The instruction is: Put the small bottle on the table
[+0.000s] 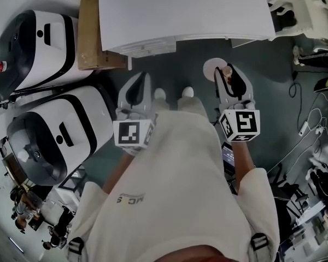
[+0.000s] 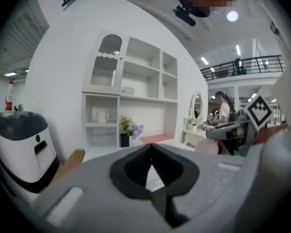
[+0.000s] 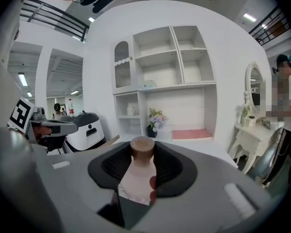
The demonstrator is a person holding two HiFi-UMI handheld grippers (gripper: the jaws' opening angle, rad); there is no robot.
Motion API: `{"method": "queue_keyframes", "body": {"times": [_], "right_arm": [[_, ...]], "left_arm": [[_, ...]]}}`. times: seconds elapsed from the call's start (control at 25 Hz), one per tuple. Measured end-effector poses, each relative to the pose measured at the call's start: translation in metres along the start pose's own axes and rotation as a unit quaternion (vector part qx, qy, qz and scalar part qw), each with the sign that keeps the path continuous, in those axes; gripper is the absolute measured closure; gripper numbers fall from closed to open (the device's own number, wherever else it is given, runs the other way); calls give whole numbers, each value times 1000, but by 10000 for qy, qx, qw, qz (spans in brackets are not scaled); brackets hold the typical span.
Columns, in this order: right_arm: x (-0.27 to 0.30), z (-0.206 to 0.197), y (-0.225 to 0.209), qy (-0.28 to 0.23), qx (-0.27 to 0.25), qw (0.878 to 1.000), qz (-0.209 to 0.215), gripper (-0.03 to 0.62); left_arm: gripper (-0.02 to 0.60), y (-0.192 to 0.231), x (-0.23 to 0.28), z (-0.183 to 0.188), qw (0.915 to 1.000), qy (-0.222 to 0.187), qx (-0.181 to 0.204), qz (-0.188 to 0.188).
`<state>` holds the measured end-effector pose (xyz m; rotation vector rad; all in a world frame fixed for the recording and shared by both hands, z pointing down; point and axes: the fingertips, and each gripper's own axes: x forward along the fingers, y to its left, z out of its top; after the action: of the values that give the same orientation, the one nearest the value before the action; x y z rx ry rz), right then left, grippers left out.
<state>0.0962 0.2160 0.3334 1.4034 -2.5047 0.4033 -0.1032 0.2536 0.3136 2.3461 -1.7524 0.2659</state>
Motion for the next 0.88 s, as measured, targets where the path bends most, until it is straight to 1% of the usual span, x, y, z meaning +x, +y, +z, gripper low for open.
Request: {"method": "queue_keyframes", "body": {"times": [0.24,0.4,0.52,0.6,0.72,0.88], "right_arm": [[-8,6,-29,-49,-75,9999,61,453],[-6,4,-48,-46,-145,9998,125,453],[0,4,-63,-50,-130,9999,53,453],[6,4,-75,-64,-92,9999,-66,453],[23,7,-84,-51,-44,9997,-214,453],[57,18,-92,-33,-206,9992,-328,453]], "left_arm": [[580,-36,17,5,10000,-47,27,-37],[580,-51,28,-7,9998,22,-200,-39],[580,-58,38,-7,9997,139,-194,-32],[580,-59,50,-5,9997,198,-160,-68],[580,-48,73,-5,9994,274,-152,-170],[580,-29,118,0,9986,223,-280,-382]]}}
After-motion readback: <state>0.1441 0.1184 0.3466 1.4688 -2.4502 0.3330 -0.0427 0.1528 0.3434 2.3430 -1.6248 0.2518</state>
